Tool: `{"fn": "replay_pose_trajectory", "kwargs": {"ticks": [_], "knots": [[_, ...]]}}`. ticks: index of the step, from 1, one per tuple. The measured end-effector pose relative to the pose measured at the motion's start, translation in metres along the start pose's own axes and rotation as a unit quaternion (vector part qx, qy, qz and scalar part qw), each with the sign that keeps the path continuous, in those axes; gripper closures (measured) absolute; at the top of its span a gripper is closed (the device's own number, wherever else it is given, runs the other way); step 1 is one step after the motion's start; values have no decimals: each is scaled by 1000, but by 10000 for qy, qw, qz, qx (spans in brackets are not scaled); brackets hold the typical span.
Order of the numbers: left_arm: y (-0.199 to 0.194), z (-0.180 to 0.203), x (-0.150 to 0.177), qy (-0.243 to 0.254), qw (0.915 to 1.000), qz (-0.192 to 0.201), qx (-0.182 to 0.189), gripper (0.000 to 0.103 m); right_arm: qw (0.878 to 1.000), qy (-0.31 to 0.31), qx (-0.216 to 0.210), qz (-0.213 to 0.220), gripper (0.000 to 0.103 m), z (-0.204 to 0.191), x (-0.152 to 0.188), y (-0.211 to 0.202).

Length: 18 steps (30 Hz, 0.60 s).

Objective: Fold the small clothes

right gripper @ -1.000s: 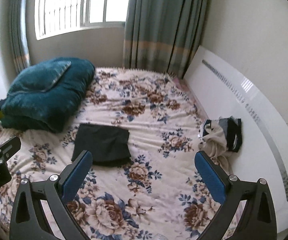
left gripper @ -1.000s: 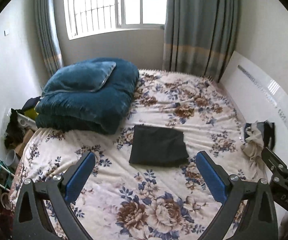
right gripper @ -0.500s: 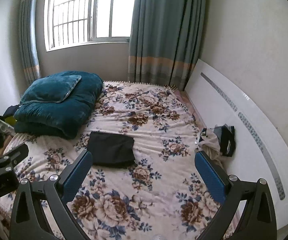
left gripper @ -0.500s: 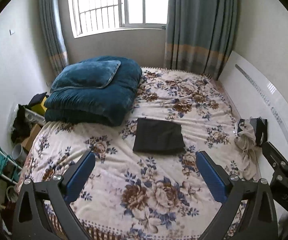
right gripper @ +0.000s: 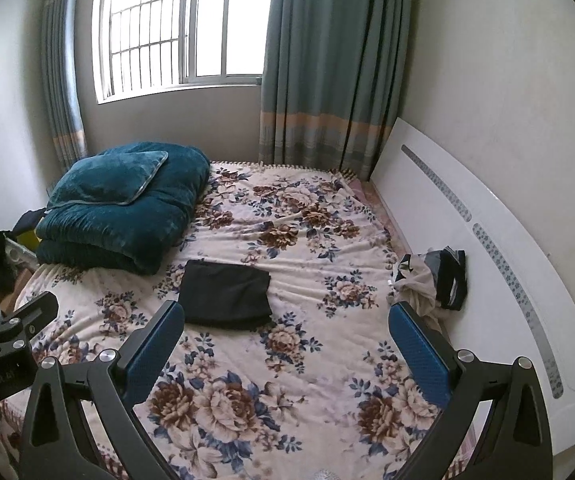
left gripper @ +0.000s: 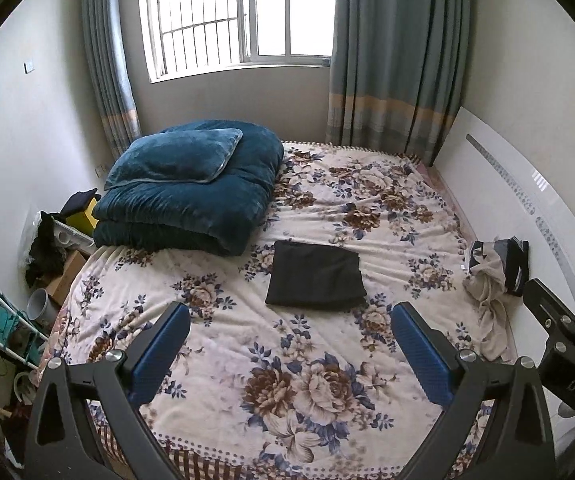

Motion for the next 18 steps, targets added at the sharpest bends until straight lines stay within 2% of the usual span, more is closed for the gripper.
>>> {"fn": "replay_pose_trajectory", "kwargs": {"ticks": [18], "knots": [[-8,3,1,-36,10000,52,-42,0,9999,15,-104,13,0,1,-7,-23]]}}
Point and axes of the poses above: each gripper's, at about its wrist camera, not at the fingertips, and y roughly the way its jaws point, z to its right, x to its underside, the point moved 2 cm from there along y, roughly the way its jaws point, and after that the axes turned 2 degrees about -x, right-handed, at the moved point
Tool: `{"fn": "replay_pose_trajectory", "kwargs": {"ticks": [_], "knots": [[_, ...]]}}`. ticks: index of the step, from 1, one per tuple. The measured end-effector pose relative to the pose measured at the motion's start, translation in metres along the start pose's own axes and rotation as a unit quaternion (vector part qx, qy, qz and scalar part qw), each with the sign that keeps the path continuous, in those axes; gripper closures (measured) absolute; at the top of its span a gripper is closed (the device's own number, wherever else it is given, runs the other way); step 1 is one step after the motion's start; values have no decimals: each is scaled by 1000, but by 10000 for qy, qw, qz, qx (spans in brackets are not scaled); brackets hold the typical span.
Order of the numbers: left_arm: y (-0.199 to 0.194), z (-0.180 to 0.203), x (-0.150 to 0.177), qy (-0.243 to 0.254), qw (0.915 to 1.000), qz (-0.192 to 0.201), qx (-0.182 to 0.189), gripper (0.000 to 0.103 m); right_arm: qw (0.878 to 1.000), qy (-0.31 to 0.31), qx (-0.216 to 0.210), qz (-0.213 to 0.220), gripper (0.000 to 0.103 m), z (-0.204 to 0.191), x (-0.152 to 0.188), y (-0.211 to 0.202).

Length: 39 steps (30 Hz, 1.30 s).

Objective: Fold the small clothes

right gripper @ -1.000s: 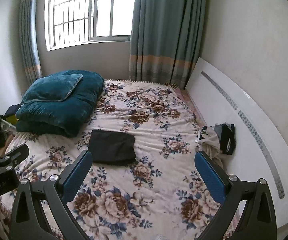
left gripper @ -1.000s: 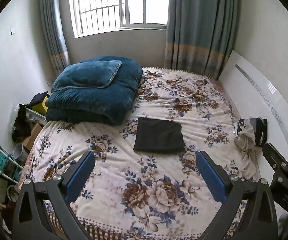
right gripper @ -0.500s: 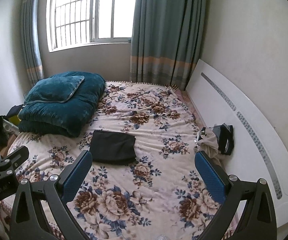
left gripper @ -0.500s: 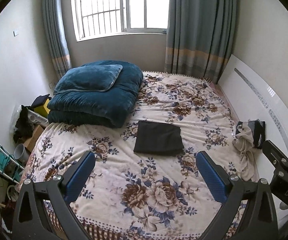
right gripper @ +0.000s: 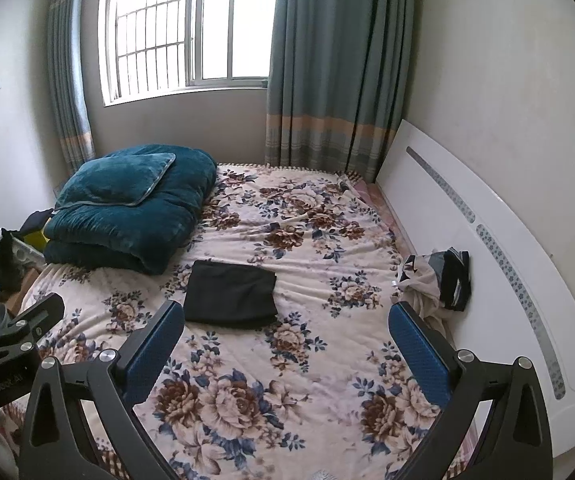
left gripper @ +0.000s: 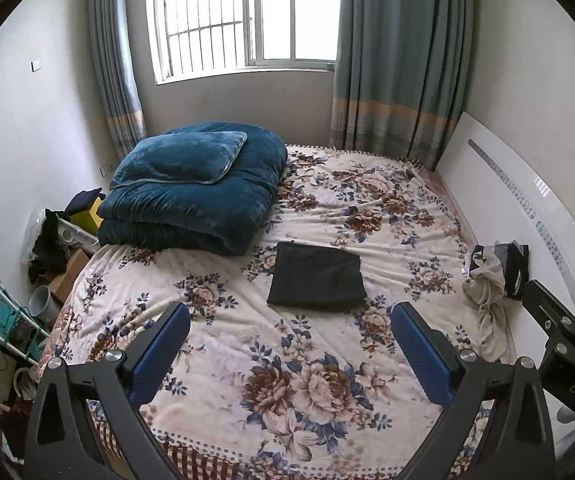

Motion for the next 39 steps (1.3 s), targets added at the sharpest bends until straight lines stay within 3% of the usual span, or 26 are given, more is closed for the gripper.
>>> {"fn": "replay_pose_trajectory", "kwargs": {"ticks": [39], "knots": [[-16,7,-4,-94,9999,71,-54,0,9999,-64,-107,28,0,-14,-14,2]]}}
Point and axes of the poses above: each gripper's, at about its wrist camera, not at the fingertips, and y roughly the way its jaws point, z to its right, x to its underside, the point moved 2 cm from there along y, roughly the way its jaws point, and after that the axes turned 2 degrees about -x, right-handed, at the moved point
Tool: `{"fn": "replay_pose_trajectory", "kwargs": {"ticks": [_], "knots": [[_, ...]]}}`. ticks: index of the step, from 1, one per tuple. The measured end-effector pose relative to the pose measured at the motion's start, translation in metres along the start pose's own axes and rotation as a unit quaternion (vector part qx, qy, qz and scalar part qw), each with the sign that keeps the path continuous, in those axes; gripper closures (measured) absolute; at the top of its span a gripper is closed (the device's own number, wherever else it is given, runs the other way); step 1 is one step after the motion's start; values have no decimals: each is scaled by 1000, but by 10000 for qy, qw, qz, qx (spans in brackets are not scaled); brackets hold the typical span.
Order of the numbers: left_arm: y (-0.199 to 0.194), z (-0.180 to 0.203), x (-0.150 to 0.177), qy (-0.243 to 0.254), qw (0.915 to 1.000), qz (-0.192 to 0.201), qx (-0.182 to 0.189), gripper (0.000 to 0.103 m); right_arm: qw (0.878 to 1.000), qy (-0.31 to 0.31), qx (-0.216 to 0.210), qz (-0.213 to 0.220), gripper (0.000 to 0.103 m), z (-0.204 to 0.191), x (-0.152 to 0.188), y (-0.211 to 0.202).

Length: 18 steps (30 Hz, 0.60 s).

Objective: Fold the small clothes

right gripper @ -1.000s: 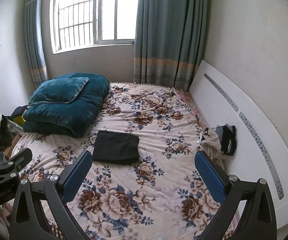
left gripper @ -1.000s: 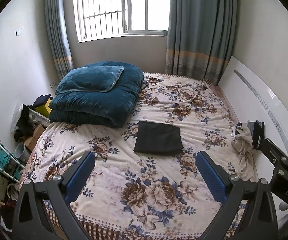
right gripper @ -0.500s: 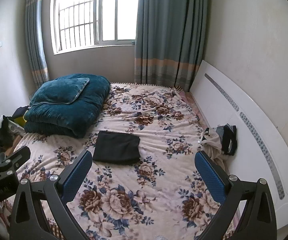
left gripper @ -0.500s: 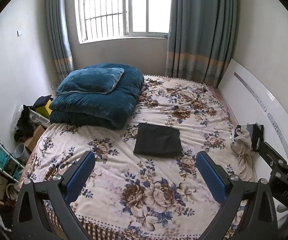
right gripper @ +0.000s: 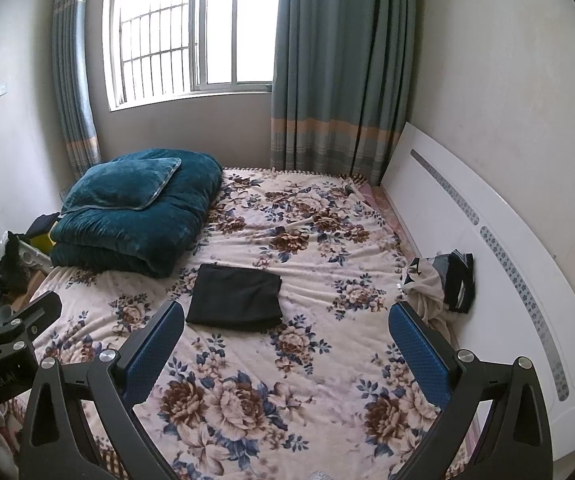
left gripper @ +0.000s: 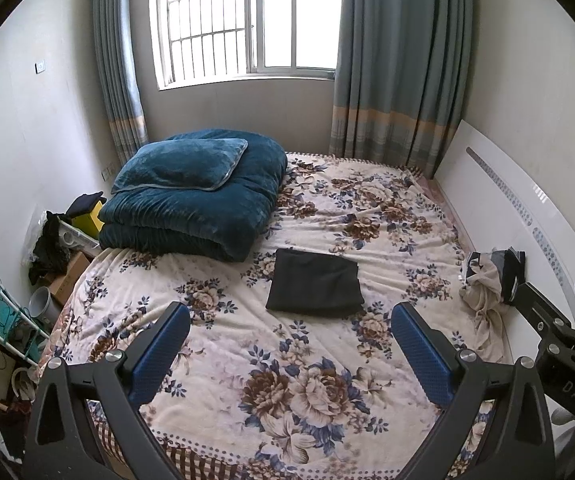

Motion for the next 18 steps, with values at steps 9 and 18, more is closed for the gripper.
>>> {"fn": "replay_pose_trajectory", "kwargs": {"ticks": [9,18], "knots": [[0,0,-1,-4,10000,3,6,0,10000,12,10,1,0,2,3,-1],[-2,1,-1,-18,10000,22,-12,0,10000,25,26,13,0,1,4,-2]]}}
Point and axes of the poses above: each gripper's, at about its wrist camera, not at the fingertips, and y roughly the way its jaws point, z to its right, x to its underside, the point moved 2 cm from there along y, roughly the way its jaws point, and after that the axes turned 2 degrees about -x, right-handed, at the moved point
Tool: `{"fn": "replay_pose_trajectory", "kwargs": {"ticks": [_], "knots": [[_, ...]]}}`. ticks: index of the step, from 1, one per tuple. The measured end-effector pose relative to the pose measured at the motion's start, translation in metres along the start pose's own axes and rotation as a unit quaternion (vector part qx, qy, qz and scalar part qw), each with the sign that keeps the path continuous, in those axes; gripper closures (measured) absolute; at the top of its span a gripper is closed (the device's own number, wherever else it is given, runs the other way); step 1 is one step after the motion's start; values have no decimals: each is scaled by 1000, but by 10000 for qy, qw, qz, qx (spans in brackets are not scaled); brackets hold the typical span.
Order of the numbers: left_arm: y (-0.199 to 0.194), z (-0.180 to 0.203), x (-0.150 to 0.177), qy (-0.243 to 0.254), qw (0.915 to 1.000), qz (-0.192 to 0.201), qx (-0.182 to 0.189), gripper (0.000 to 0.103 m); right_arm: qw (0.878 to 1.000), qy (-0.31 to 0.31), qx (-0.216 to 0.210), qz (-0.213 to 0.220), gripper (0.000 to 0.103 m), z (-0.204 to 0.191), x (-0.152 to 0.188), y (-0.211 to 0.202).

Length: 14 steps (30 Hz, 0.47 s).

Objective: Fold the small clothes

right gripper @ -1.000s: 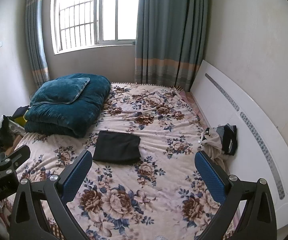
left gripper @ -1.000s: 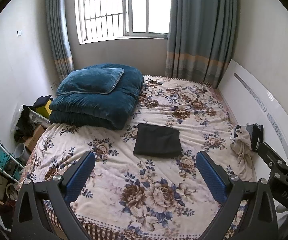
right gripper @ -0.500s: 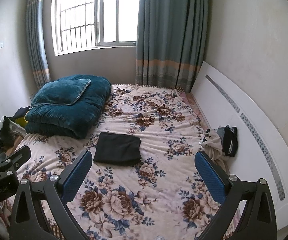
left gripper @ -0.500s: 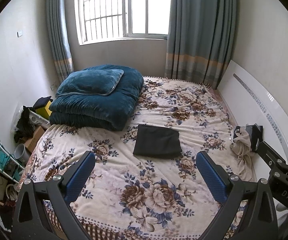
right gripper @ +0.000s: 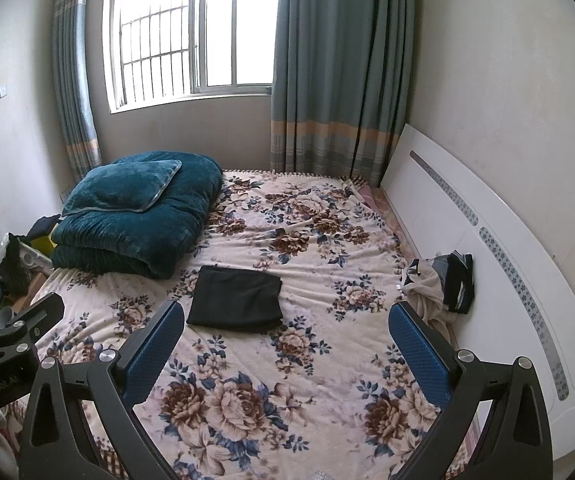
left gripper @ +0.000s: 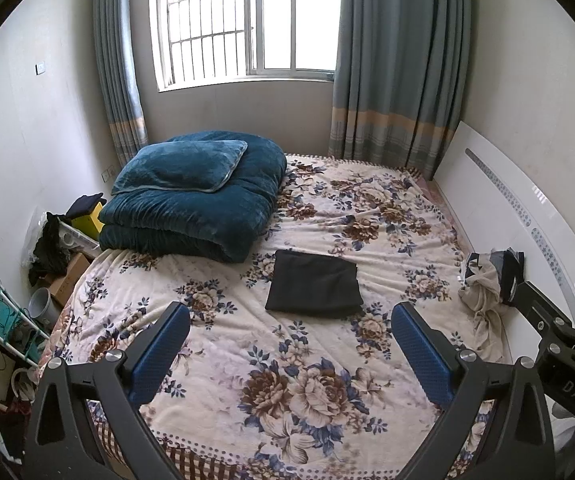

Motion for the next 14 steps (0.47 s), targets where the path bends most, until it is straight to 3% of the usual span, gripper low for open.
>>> {"fn": "replay_pose_trajectory", "kwargs": {"ticks": [14], "knots": [[-2,0,-7,-7,10000,27,-27,0,10000,38,34,17,0,-1,1,0]]}}
Point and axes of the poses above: each gripper's, at about its wrist camera, not at the fingertips, and y roughly the way its jaws point, z to its right, x to its underside, the point moved 2 cm from there along y, roughly the way its jaws point, and after that the axes turned 2 degrees about -x, right-handed, at the moved point
